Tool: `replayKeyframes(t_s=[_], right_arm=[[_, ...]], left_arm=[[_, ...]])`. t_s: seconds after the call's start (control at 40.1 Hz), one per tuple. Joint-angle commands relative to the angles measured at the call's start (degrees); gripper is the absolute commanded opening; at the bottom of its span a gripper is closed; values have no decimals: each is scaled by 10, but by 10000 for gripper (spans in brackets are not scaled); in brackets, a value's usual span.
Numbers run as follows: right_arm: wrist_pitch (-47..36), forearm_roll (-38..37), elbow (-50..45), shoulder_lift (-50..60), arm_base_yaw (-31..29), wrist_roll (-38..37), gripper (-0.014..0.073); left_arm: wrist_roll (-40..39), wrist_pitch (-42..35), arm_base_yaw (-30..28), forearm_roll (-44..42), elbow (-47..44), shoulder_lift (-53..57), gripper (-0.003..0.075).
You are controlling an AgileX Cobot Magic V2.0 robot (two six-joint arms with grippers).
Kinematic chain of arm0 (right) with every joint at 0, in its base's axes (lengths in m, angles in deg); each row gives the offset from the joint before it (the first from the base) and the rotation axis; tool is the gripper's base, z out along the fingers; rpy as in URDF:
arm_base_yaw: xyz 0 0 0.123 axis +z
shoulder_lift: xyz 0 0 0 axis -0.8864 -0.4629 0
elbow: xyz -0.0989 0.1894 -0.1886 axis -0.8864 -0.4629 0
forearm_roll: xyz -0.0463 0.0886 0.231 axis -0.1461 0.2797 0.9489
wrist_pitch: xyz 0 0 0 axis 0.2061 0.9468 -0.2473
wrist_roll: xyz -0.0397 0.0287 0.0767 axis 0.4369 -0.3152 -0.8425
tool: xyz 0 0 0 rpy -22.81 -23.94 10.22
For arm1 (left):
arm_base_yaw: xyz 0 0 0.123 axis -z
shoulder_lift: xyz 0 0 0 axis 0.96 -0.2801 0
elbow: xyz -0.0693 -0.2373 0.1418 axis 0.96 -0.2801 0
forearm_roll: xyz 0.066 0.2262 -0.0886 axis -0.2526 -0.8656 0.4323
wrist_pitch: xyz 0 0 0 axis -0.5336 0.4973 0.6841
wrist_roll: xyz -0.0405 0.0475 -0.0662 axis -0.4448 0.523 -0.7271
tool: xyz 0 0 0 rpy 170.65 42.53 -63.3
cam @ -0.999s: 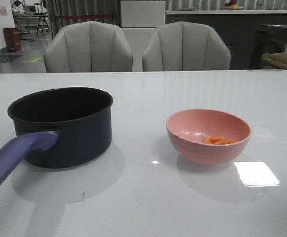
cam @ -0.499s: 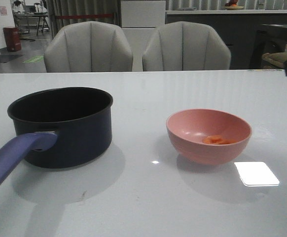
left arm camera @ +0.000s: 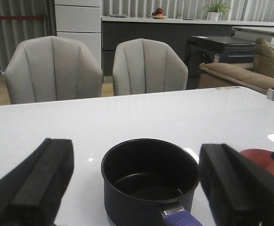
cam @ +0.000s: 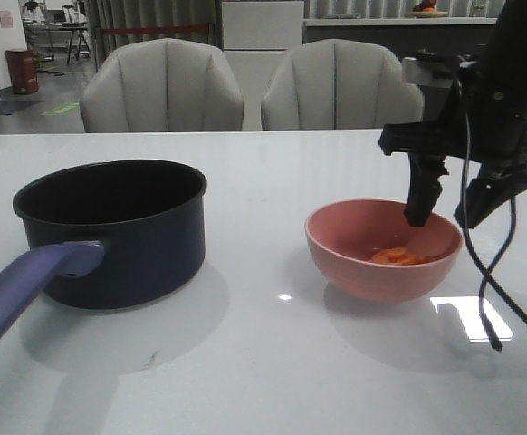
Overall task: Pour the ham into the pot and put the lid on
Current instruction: 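Lower the right gripper to the pink bowl rim and grasp it, then lift the pink bowl with the right gripper and carry it over the saucepan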
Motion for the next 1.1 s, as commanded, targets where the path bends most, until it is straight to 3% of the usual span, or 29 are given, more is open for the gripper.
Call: replayKeyframes(t_s=[0.0,0.1,0.25,0.524,0.724,1.073], right_arm=[[-7,11,30,9,-1,15,440],[-12,11,30,1,-1,15,381],[-13,11,30,-2,-1,15,120],[-32,9,33,-2,-6,12,148],[43,8,105,10,2,31,148],[-9,7,199,60,142,59,148]], left_arm=[[0,-44,5,5,16,-5,585],[0,-44,5,5,16,-5,585],[0,-44,5,5,16,-5,585],[0,-44,5,5,16,-5,585],[0,-44,5,5,16,-5,585],[0,-44,5,5,16,-5,585]])
